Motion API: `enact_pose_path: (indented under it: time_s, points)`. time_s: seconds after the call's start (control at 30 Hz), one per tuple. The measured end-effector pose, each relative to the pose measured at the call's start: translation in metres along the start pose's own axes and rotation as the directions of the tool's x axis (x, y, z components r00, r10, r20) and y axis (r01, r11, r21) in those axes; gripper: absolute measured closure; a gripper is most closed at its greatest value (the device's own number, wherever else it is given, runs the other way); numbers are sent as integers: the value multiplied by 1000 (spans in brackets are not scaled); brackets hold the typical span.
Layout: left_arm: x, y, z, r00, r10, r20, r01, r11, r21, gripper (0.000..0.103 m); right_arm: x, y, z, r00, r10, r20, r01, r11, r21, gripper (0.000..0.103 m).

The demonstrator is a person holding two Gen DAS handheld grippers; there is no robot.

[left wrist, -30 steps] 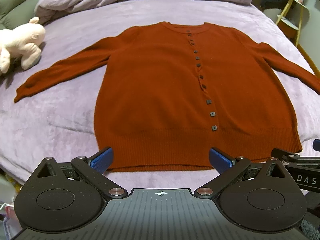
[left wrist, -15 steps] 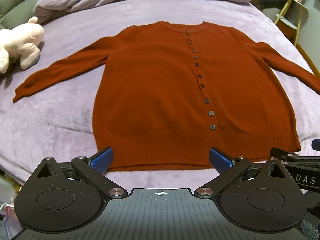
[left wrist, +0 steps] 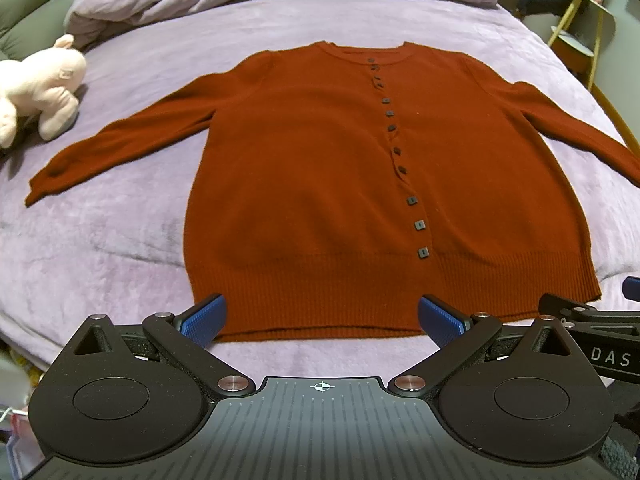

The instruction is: Fold small clothes

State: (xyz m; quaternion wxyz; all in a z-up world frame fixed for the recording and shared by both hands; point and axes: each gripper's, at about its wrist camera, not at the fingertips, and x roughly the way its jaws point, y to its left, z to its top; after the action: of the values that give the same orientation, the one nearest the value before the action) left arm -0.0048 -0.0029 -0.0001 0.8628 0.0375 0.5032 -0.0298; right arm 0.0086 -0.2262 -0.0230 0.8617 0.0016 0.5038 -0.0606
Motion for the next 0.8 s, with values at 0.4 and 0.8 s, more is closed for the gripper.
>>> enact_pose_path:
  time_s: [0.4, 0.8]
  points:
    - [0, 0, 0, 1000, 0, -1, 0, 1000, 0, 0, 0, 0, 0, 1000, 1, 1, -1, 1000, 1, 4]
    - [0, 0, -1, 1000, -2, -3, 2, 1000, 1, 0, -1, -1, -1, 1000, 3, -2, -3, 1000, 5, 4]
